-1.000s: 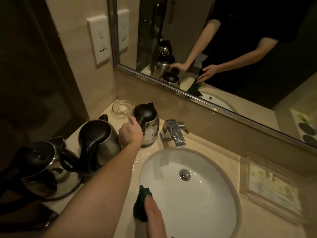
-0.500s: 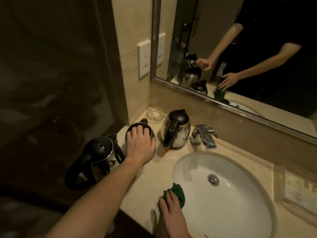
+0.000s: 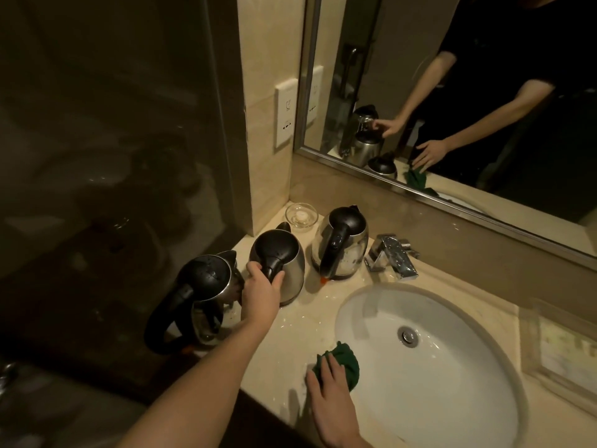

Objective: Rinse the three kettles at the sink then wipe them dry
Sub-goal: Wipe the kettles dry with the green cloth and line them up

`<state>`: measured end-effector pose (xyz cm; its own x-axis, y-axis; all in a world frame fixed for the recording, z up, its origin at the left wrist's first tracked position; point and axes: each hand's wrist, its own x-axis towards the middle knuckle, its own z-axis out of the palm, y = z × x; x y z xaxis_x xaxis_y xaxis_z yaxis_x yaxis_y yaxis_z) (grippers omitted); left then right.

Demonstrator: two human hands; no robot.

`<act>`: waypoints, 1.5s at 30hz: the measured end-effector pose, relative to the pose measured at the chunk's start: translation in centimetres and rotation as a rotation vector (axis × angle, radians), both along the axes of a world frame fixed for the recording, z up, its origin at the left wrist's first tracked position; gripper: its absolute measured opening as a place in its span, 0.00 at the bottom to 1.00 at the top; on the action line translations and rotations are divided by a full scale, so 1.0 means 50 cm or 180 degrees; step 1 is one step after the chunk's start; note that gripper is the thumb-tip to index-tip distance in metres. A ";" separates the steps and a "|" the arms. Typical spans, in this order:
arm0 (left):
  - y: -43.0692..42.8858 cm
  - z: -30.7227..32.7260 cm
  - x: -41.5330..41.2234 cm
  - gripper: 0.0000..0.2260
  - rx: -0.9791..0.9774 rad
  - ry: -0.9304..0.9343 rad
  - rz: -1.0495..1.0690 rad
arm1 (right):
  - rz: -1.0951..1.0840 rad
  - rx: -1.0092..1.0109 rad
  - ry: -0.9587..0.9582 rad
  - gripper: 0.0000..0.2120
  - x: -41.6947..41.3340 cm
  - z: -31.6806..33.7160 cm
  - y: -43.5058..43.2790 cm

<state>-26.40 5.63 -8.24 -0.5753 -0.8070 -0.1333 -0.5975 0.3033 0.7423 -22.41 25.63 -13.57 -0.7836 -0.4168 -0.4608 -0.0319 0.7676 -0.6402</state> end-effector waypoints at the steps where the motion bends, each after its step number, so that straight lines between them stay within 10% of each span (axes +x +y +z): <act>1: -0.001 0.000 -0.003 0.21 0.0054 0.0034 -0.0005 | -0.0025 0.0009 0.0007 0.29 0.002 -0.002 0.001; 30: 0.124 -0.031 0.180 0.20 0.0287 0.0005 -0.0749 | -0.1128 -0.1059 0.0098 0.24 0.033 0.041 -0.033; 45: 0.145 -0.067 0.126 0.40 0.2156 0.0575 0.1287 | -0.2281 -0.2106 -0.0295 0.12 0.035 0.105 -0.133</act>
